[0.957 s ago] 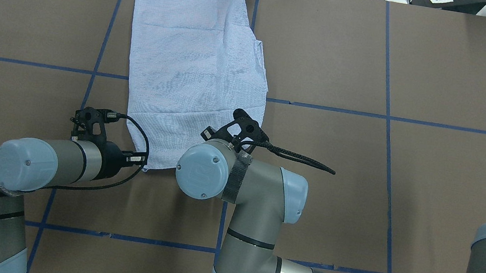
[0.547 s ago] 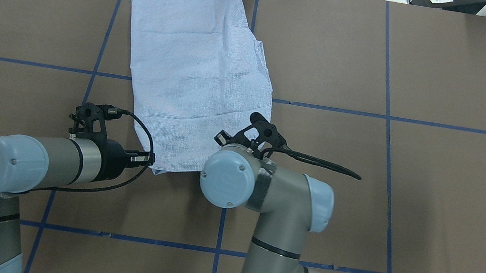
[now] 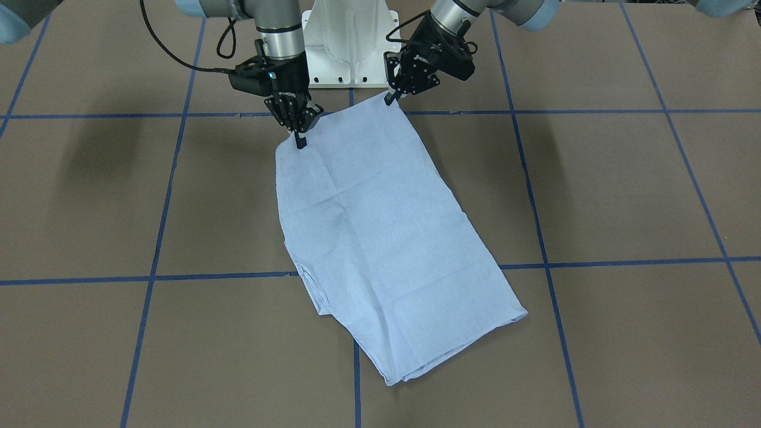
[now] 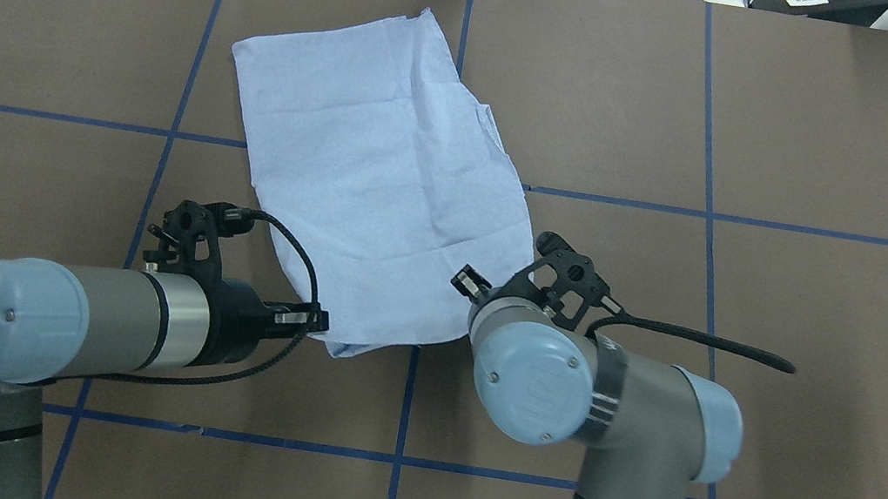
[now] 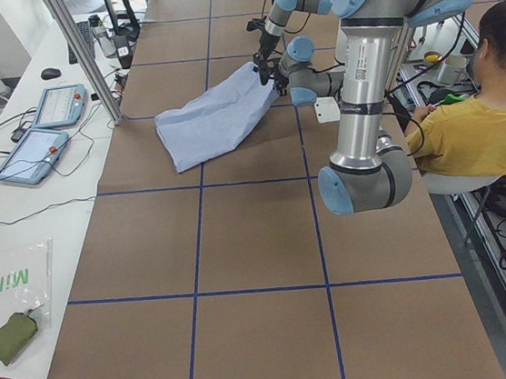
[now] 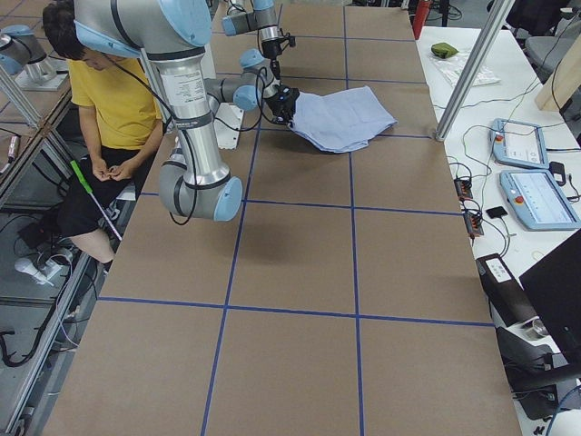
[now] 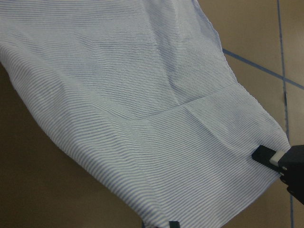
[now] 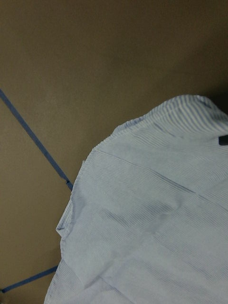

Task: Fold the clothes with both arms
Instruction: 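Grasp the near edge with both grippers and lift it, then fold the lifted edge with both grippers over toward the far edge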

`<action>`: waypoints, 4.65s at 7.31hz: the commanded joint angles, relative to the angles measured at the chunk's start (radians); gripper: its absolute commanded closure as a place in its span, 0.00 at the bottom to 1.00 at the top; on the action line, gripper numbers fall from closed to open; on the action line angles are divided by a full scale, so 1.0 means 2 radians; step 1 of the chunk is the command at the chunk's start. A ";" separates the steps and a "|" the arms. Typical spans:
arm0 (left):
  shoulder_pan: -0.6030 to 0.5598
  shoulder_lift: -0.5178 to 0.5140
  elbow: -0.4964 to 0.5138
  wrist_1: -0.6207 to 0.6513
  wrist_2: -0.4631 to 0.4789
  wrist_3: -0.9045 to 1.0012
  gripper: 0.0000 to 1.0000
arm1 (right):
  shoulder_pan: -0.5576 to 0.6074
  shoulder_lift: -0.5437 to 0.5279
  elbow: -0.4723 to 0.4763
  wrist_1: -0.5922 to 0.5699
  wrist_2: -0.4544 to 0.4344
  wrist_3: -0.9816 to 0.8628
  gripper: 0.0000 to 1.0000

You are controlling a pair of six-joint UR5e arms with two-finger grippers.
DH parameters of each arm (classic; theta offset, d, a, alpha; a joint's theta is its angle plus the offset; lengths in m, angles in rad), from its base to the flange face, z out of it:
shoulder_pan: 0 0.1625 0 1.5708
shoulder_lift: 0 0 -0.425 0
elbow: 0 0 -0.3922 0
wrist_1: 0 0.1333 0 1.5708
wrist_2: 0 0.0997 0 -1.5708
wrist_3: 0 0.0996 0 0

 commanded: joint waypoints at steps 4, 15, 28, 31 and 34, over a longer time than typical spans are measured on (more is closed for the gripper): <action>0.033 0.092 -0.139 0.033 -0.007 -0.002 1.00 | -0.083 0.049 0.124 -0.192 -0.042 0.014 1.00; -0.187 -0.068 0.071 0.099 -0.030 0.119 1.00 | 0.087 0.185 -0.167 -0.047 -0.022 -0.108 1.00; -0.214 -0.098 0.257 0.011 -0.009 0.226 0.01 | 0.148 0.268 -0.416 0.105 0.022 -0.179 0.01; -0.230 -0.093 0.247 0.005 -0.035 0.280 0.00 | 0.171 0.287 -0.416 0.103 0.075 -0.187 0.00; -0.236 -0.083 0.228 0.005 -0.054 0.294 0.00 | 0.170 0.271 -0.389 0.067 0.102 -0.191 0.00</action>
